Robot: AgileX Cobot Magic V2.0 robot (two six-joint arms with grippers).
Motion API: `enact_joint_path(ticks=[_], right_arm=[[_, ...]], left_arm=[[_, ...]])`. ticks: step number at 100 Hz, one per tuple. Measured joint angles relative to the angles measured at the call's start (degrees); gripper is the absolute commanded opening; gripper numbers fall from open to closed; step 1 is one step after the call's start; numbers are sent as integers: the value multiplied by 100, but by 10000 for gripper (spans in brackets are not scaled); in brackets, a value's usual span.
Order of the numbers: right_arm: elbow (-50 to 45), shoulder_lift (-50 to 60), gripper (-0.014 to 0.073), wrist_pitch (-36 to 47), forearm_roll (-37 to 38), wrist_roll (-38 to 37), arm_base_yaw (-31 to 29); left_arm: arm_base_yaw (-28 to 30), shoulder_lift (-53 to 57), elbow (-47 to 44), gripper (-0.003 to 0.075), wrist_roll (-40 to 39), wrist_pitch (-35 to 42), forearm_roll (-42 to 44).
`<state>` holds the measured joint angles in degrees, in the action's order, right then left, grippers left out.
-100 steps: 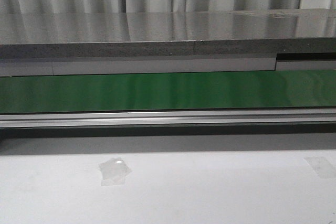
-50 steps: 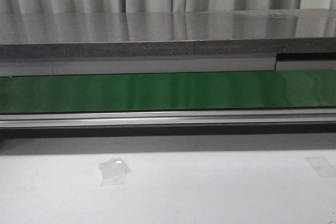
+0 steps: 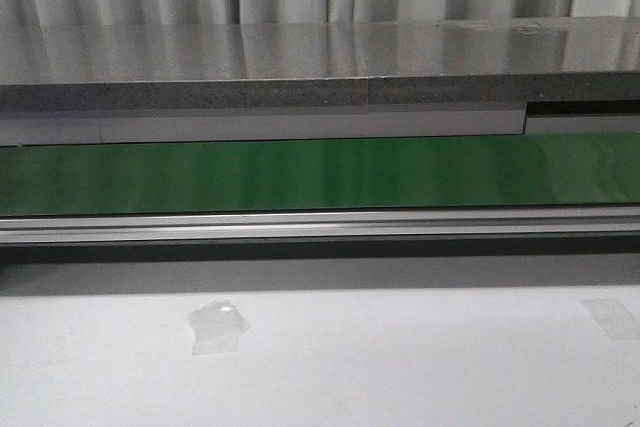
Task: Move button from left to right
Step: 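Carry the button over the green belt and lower it onto it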
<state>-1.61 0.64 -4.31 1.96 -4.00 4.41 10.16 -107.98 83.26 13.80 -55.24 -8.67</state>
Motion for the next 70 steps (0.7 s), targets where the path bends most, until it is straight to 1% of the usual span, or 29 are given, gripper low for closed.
enact_joint_path(ticks=[4, 9, 16, 35, 53, 70], right_arm=[[0, 0, -68, 0, 0, 0, 0], [0, 0, -68, 0, 0, 0, 0], [0, 0, -68, 0, 0, 0, 0], [0, 0, -68, 0, 0, 0, 0], [0, 0, -68, 0, 0, 0, 0], [0, 0, -68, 0, 0, 0, 0]], left_arm=[[0, 0, 0, 436, 0, -9, 0], [0, 0, 0, 488, 0, -10, 0], [0, 0, 0, 526, -9, -10, 0], [0, 0, 0, 534, -9, -10, 0], [0, 42, 0, 534, -9, -10, -205], [0, 408, 0, 534, -9, -34, -359]])
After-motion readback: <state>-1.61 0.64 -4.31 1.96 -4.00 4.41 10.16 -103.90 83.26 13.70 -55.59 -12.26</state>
